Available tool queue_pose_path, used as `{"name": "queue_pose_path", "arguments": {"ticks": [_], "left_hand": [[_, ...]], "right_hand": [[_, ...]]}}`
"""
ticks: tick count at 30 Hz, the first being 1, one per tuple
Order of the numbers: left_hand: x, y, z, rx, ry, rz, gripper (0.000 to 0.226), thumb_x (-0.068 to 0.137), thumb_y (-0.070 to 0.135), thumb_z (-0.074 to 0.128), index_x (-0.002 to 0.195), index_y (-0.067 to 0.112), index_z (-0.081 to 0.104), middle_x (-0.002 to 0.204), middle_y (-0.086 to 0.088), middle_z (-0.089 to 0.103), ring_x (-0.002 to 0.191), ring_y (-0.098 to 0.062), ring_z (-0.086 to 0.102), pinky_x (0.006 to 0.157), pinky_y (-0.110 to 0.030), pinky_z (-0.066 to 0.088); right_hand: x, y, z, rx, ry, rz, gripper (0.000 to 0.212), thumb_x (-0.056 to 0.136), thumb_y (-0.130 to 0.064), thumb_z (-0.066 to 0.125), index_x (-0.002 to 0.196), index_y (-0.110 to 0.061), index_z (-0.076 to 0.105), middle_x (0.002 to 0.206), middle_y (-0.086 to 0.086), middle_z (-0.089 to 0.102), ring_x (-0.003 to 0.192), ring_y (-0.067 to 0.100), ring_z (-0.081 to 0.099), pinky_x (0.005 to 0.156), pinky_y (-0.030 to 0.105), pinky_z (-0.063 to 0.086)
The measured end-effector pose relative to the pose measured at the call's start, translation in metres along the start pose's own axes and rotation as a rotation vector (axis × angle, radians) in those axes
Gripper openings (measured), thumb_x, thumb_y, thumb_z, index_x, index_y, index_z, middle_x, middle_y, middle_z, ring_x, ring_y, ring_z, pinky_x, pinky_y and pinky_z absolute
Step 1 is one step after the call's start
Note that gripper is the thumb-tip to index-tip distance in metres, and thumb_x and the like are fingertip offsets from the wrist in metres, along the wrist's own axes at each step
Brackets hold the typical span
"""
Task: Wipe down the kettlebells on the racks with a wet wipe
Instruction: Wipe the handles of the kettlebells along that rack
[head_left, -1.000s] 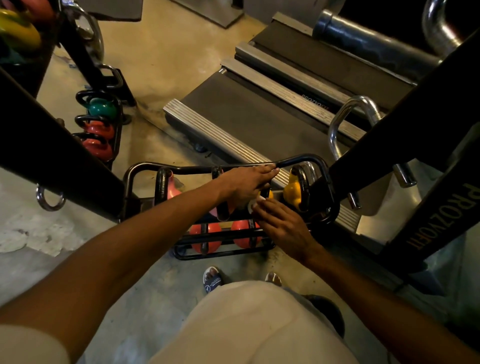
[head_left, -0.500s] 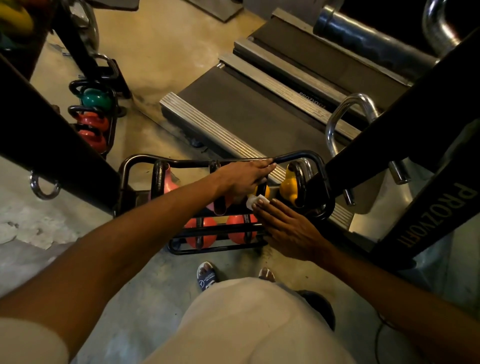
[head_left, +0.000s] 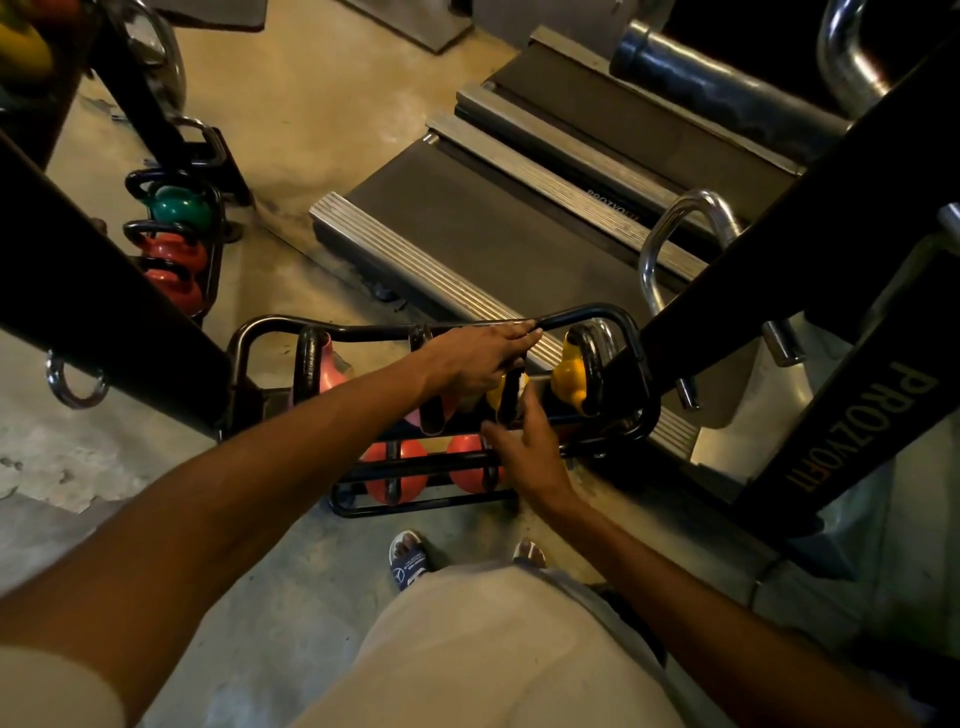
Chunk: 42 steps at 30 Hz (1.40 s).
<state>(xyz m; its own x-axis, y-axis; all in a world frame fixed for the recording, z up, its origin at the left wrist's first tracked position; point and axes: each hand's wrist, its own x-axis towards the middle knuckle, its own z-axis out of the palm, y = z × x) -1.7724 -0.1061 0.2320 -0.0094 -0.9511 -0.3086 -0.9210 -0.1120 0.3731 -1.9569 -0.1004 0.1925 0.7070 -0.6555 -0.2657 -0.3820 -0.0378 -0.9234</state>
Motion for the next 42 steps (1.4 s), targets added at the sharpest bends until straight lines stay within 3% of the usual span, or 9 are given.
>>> {"name": "queue_pose_path", "arguments": {"ticks": [2, 7, 11, 17, 23, 28, 31, 37, 42], "left_hand": [[0.0, 0.001, -0.001, 0.006, -0.007, -0.005, 0.064, 0.113, 0.034, 0.04, 0.168, 0.028, 0.008, 0.176, 0.005, 0.001, 0.159, -0.022, 0.02, 0.123, -0.043, 0.029], [0.0, 0.0, 0.001, -0.006, 0.009, -0.003, 0.063, 0.113, 0.035, 0.041, 0.168, 0.028, 0.011, 0.176, 0.004, 0.003, 0.159, -0.022, 0.021, 0.123, -0.043, 0.027], [0.003, -0.004, 0.007, -0.011, 0.041, -0.002, 0.062, 0.113, 0.036, 0.04, 0.168, 0.028, 0.013, 0.176, 0.006, 0.005, 0.159, -0.019, 0.018, 0.125, -0.043, 0.025], [0.011, -0.01, 0.018, 0.007, 0.11, 0.04, 0.059, 0.113, 0.039, 0.037, 0.167, 0.024, 0.018, 0.175, 0.001, 0.013, 0.16, -0.02, 0.015, 0.129, -0.041, 0.013], [0.008, 0.016, 0.034, -0.064, 0.305, -0.02, 0.063, 0.109, 0.026, 0.043, 0.167, 0.017, 0.02, 0.174, -0.009, 0.015, 0.161, -0.023, 0.015, 0.128, -0.042, 0.003], [0.005, 0.066, 0.067, -0.135, 0.554, 0.016, 0.064, 0.102, 0.021, 0.056, 0.161, 0.01, 0.036, 0.167, -0.014, 0.034, 0.157, -0.027, 0.028, 0.131, -0.044, 0.014], [0.005, 0.094, 0.082, -0.075, 0.568, 0.021, 0.068, 0.094, 0.018, 0.06, 0.159, 0.008, 0.04, 0.166, -0.017, 0.036, 0.155, -0.032, 0.031, 0.13, -0.049, 0.02], [-0.01, 0.106, 0.094, -0.254, 0.758, -0.385, 0.057, 0.103, 0.013, 0.057, 0.158, 0.01, 0.041, 0.164, -0.016, 0.038, 0.149, -0.031, 0.041, 0.119, -0.046, 0.043], [-0.007, 0.113, 0.096, -0.137, 0.724, -0.211, 0.062, 0.095, 0.009, 0.065, 0.154, 0.006, 0.046, 0.162, -0.018, 0.042, 0.152, -0.032, 0.037, 0.125, -0.048, 0.031]], "right_hand": [[0.016, -0.005, -0.007, 0.147, 0.069, 0.105, 0.053, 0.102, -0.009, 0.06, 0.152, -0.021, 0.046, 0.129, -0.002, 0.068, 0.116, 0.01, 0.068, 0.093, 0.029, 0.057], [0.038, -0.008, -0.029, 0.371, 0.117, 0.315, 0.029, 0.101, -0.007, 0.052, 0.125, -0.012, 0.066, 0.111, 0.015, 0.073, 0.1, 0.031, 0.072, 0.071, 0.03, 0.057], [0.037, 0.004, -0.03, 0.262, 0.26, 0.248, 0.018, 0.104, -0.014, 0.059, 0.113, -0.012, 0.075, 0.106, 0.014, 0.077, 0.102, 0.032, 0.074, 0.093, 0.052, 0.061], [0.037, 0.008, -0.052, 0.247, 0.393, 0.262, 0.015, 0.099, -0.006, 0.065, 0.107, -0.013, 0.076, 0.107, 0.013, 0.076, 0.102, 0.034, 0.074, 0.094, 0.053, 0.06], [0.048, -0.004, -0.083, 0.103, 0.44, 0.029, 0.023, 0.102, -0.014, 0.063, 0.123, -0.014, 0.073, 0.117, 0.006, 0.075, 0.107, 0.019, 0.072, 0.089, 0.033, 0.061], [0.066, -0.02, -0.119, -0.255, 0.434, -0.251, 0.027, 0.105, -0.013, 0.054, 0.126, -0.018, 0.071, 0.123, 0.001, 0.073, 0.114, 0.013, 0.067, 0.098, 0.029, 0.055], [0.074, -0.025, -0.134, -0.398, 0.348, -0.319, 0.031, 0.104, -0.008, 0.055, 0.128, -0.015, 0.072, 0.124, 0.004, 0.074, 0.113, 0.014, 0.068, 0.094, 0.01, 0.048], [0.082, -0.017, -0.145, -0.561, 0.27, -0.49, 0.028, 0.104, -0.011, 0.058, 0.127, -0.012, 0.073, 0.119, 0.005, 0.076, 0.109, 0.017, 0.071, 0.098, 0.028, 0.055], [0.09, -0.01, -0.155, -0.84, 0.097, -0.72, 0.037, 0.09, 0.002, 0.072, 0.126, -0.007, 0.073, 0.124, 0.012, 0.074, 0.119, 0.027, 0.07, 0.103, 0.042, 0.056]]}}
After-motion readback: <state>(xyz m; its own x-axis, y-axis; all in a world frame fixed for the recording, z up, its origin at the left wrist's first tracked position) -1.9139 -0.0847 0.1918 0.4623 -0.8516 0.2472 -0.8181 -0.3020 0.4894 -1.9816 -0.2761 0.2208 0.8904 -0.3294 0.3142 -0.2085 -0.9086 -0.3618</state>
